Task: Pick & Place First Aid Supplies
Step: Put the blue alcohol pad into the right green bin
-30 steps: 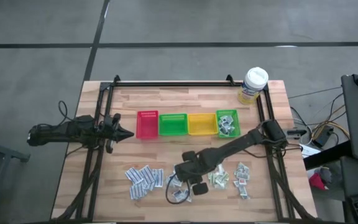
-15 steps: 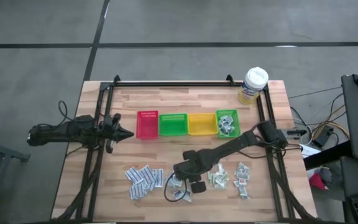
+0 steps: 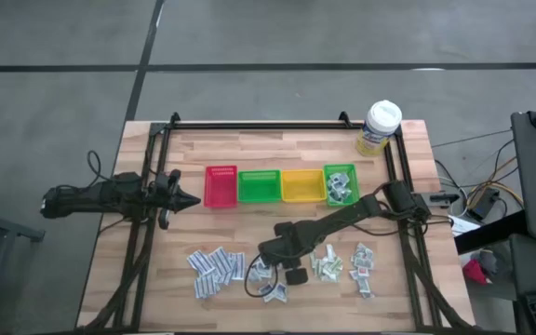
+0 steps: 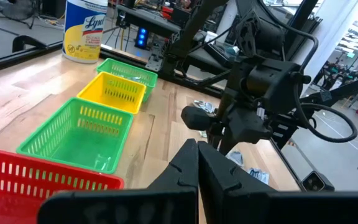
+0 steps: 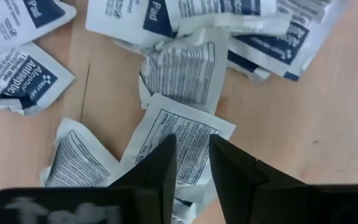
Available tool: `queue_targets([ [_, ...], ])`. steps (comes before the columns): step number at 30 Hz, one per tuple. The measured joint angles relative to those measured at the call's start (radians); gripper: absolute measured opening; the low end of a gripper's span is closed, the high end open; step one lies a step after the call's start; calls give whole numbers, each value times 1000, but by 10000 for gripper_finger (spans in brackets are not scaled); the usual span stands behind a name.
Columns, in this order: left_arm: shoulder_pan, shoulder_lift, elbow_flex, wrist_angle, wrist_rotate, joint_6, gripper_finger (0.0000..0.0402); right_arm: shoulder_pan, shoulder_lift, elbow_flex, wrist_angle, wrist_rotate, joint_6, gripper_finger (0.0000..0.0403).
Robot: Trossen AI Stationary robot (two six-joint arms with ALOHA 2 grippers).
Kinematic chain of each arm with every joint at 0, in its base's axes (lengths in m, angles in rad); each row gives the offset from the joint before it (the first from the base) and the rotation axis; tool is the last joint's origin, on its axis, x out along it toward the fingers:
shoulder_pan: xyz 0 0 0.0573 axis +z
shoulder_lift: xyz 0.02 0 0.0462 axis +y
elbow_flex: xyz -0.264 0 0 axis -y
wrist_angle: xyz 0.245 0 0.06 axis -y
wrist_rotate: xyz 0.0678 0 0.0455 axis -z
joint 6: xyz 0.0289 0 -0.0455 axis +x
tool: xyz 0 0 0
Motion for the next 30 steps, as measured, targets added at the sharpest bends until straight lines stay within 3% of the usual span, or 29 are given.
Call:
queue_targets([
  [15, 0, 0, 0, 0, 0, 0, 0, -3, 0, 0, -8, 0, 3, 42],
  [30, 0, 0, 0, -1, 0, 0, 0, -2, -23, 0, -55, -1, 17, 96],
])
